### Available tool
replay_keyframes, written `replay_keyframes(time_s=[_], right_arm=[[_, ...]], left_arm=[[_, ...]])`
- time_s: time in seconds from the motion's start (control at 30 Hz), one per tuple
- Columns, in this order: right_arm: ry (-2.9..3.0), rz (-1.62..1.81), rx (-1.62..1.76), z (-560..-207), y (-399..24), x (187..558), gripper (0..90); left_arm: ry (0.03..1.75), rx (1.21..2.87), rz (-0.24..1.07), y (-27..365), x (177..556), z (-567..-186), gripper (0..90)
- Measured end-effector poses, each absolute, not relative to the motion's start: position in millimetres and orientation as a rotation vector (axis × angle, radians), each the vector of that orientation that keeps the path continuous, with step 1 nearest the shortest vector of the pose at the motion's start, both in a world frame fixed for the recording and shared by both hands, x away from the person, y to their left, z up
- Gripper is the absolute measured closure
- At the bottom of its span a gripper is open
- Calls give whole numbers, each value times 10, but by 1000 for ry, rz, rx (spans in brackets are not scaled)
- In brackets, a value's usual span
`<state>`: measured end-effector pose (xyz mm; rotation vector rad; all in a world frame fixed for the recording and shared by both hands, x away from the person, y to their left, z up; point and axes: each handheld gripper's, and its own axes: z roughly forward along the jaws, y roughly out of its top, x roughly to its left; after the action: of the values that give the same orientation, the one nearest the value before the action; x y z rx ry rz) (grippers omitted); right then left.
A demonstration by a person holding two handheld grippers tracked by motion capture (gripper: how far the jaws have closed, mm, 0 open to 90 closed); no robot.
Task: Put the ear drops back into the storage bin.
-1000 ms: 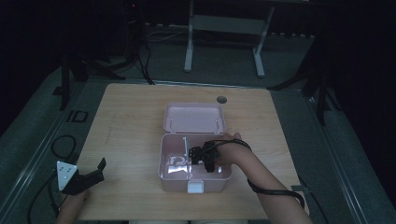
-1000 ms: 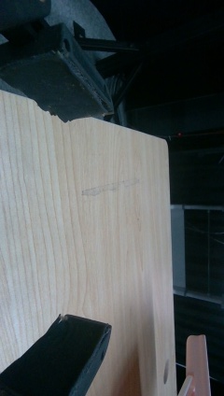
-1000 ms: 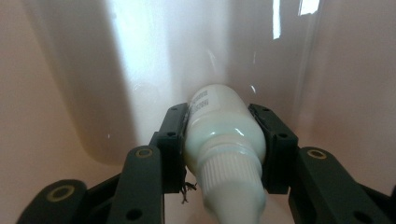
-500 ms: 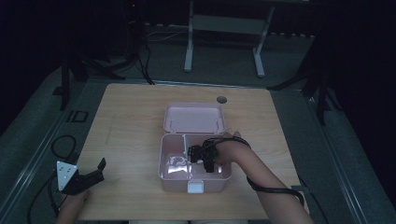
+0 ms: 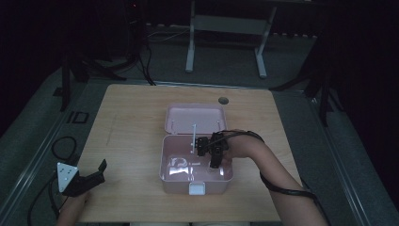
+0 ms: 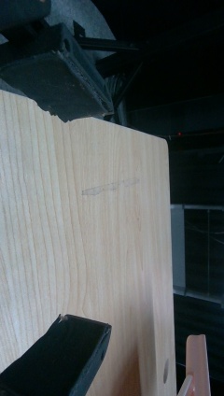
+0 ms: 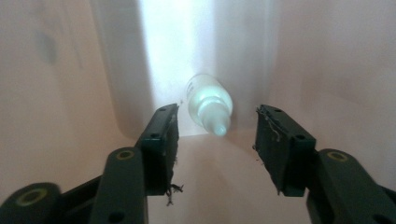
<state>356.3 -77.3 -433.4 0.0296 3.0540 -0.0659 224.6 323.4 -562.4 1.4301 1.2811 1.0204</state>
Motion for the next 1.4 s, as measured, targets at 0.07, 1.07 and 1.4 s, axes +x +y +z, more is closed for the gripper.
replay_keyframes(time_s=[0.07,1.07,1.4], right_arm=[[3048,-2,27,-4259,-819,3566,376],[2898,559,366,-3790,-2071,3540,150],[2820,635,560,-4138,-2499,3539,150]], left_arm=[[1282,1430,1020,3234,2246,-5624,4],[1285,1432,1021,3234,2245,-5623,4],[1286,1431,1022,3234,2245,-5623,4]])
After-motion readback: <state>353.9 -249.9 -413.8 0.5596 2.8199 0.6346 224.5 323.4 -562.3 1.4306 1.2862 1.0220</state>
